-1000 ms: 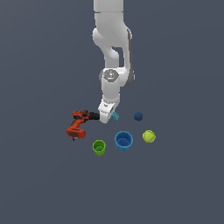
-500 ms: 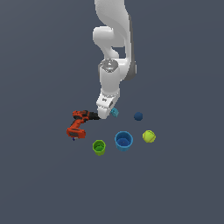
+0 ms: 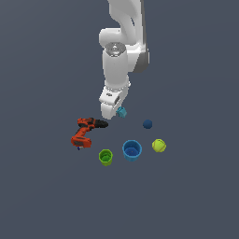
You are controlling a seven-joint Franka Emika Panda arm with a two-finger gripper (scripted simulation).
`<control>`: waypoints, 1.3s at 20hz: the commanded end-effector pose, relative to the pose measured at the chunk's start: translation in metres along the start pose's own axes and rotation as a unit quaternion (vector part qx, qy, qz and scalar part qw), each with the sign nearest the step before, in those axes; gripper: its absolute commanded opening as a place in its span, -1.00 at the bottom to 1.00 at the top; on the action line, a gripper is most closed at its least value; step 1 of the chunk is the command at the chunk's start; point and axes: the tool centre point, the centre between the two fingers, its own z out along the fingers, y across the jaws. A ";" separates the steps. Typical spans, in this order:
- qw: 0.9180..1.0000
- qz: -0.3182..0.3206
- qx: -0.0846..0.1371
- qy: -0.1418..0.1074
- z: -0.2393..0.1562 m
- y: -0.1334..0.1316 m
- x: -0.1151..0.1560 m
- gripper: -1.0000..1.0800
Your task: Pick up a designated object from a clutter of objects.
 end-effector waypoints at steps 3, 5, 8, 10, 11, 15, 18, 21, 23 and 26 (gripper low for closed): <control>1.000 0.000 0.000 0.001 -0.038 0.006 0.001 -1.00; 1.000 0.000 0.000 0.001 -0.055 0.009 0.001 -1.00; 1.000 0.000 0.000 0.001 -0.081 0.014 0.001 -1.00; 1.000 0.000 0.000 0.001 -0.099 0.018 0.001 -1.00; 1.000 0.000 0.000 0.000 -0.108 0.020 0.001 -1.00; 1.000 0.001 -0.001 0.000 -0.144 0.027 0.001 -1.00; 1.000 0.001 -0.001 -0.001 -0.168 0.032 0.001 -1.00; 1.000 0.001 -0.001 -0.001 -0.187 0.037 0.002 -1.00; 1.000 0.001 -0.001 -0.002 -0.198 0.040 0.002 -1.00; 1.000 0.002 -0.001 -0.002 -0.211 0.043 0.002 -1.00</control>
